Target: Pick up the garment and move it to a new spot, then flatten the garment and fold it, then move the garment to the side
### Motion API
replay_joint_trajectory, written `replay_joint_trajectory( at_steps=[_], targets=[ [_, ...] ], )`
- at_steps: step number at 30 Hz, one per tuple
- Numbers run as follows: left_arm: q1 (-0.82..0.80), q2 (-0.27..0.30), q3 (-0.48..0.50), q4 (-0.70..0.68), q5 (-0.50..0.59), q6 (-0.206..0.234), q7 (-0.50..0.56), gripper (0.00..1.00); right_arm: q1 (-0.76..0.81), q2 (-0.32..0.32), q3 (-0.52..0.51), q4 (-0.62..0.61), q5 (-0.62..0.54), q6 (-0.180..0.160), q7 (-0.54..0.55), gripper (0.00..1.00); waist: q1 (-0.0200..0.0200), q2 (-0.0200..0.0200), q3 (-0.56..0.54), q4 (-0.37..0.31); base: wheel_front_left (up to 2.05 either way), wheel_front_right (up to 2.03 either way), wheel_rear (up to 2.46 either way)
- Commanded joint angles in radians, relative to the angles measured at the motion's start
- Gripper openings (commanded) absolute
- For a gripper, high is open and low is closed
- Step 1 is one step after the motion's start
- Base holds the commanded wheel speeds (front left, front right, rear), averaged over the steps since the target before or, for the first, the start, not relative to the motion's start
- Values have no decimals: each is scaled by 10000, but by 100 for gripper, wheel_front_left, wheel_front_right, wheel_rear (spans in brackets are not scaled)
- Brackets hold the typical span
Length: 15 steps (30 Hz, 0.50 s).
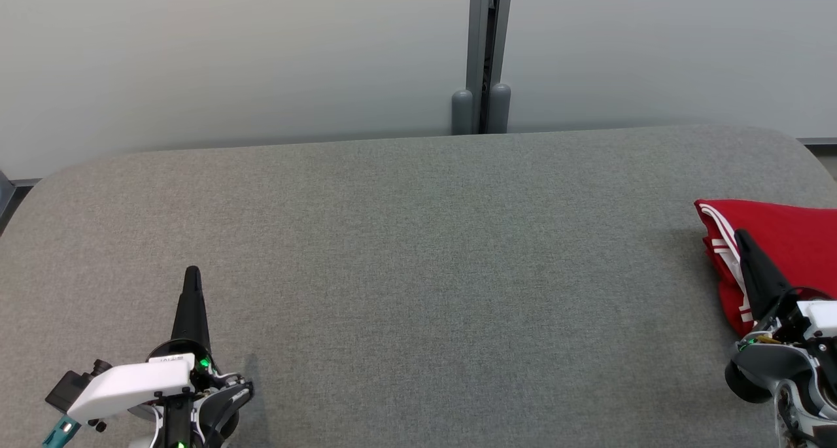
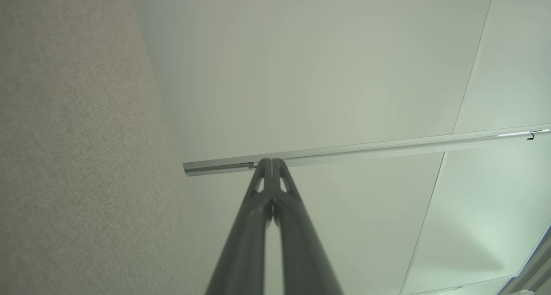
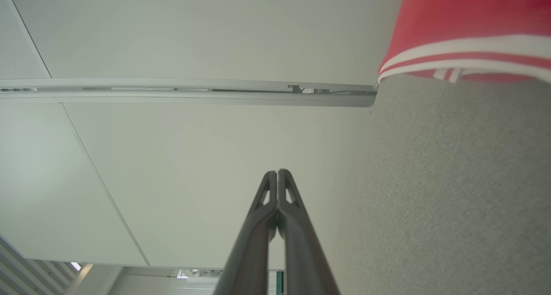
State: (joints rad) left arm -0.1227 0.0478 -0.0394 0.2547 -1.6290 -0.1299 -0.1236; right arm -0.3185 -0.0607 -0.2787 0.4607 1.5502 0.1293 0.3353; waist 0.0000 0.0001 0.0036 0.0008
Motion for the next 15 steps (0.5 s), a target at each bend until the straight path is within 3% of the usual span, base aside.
replay_joint_trajectory(
  at_steps=[1, 15],
  targets=[
    [-127, 18, 44, 4, -23, -40, 25, 0, -30, -30, 8, -12, 47, 25, 32, 0, 0, -1, 0, 0, 0, 0, 0],
    [-128, 17, 45, 5, -22, -43, 26, 0, -28, -35, 20, -12, 55, 25, 24, 0, 0, -1, 0, 0, 0, 0, 0]
  ],
)
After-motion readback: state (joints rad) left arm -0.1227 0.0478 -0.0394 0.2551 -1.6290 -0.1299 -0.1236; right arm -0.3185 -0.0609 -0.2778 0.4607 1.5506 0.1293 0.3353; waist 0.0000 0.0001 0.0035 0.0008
